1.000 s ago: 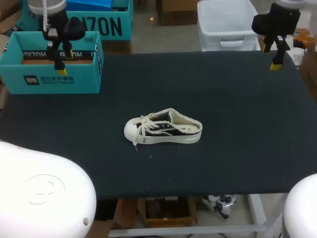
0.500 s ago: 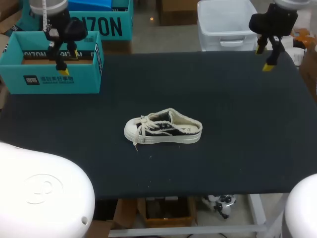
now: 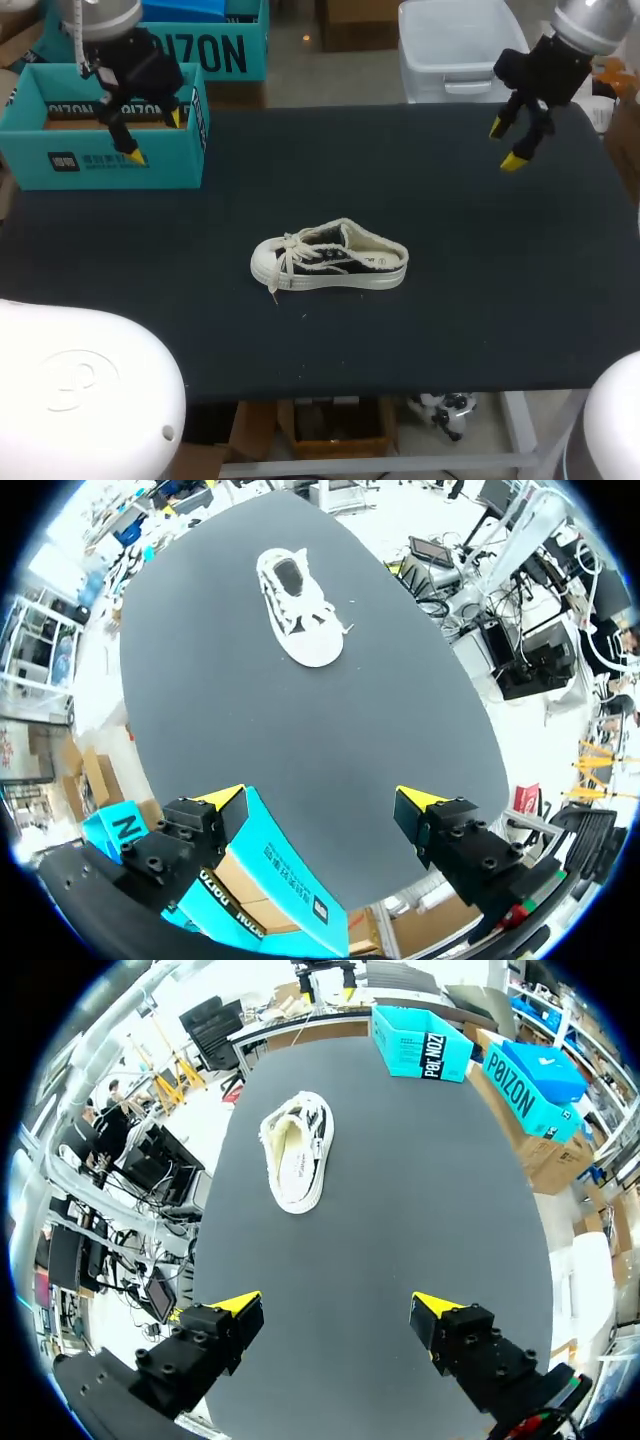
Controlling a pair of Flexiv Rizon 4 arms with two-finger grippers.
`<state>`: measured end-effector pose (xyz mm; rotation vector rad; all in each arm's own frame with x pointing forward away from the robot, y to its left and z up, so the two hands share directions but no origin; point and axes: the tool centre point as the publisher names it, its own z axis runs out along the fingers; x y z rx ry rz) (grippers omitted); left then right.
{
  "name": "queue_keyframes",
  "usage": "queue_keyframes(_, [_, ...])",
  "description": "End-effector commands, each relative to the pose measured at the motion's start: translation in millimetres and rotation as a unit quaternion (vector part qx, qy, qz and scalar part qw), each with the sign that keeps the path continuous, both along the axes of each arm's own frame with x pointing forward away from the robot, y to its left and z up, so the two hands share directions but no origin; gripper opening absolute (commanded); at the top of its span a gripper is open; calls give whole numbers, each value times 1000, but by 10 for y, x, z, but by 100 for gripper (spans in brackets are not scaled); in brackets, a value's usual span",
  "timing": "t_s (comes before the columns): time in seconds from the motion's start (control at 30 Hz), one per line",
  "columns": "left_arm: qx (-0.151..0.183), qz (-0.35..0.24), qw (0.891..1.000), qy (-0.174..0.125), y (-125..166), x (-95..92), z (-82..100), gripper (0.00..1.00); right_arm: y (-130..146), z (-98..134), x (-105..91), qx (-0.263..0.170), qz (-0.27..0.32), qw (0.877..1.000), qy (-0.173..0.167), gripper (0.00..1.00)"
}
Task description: Open the shoe tongue, take the insole out of the shoe, put the insole back into the shoe, and pack the shoe into the shoebox
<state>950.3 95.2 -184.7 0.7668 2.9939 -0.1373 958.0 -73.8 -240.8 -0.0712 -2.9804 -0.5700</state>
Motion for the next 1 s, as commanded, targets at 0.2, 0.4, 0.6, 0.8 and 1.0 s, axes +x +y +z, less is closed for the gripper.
queue_keyframes(0.2, [-45, -146, 986, -67, -234, -281, -30, 100, 153, -527, -263, 80, -43, 996, 10, 100])
queue_keyframes(0.4, [-60, -228, 968, -89, -364, -400, -10, 100, 279, -741, -348, 130, -60, 990, 12, 100])
queue_keyframes(0.6, [-69, -313, 943, -93, -448, -500, -4, 100, 433, -887, -467, 154, -92, 983, 27, 100])
queue_keyframes(0.8, [-63, -330, 939, -74, -544, -514, 11, 100, 433, -887, -467, 154, -92, 983, 27, 100])
queue_keyframes(1.0, [-63, -330, 939, -74, -544, -514, 11, 100, 433, -887, -467, 154, -92, 983, 27, 100])
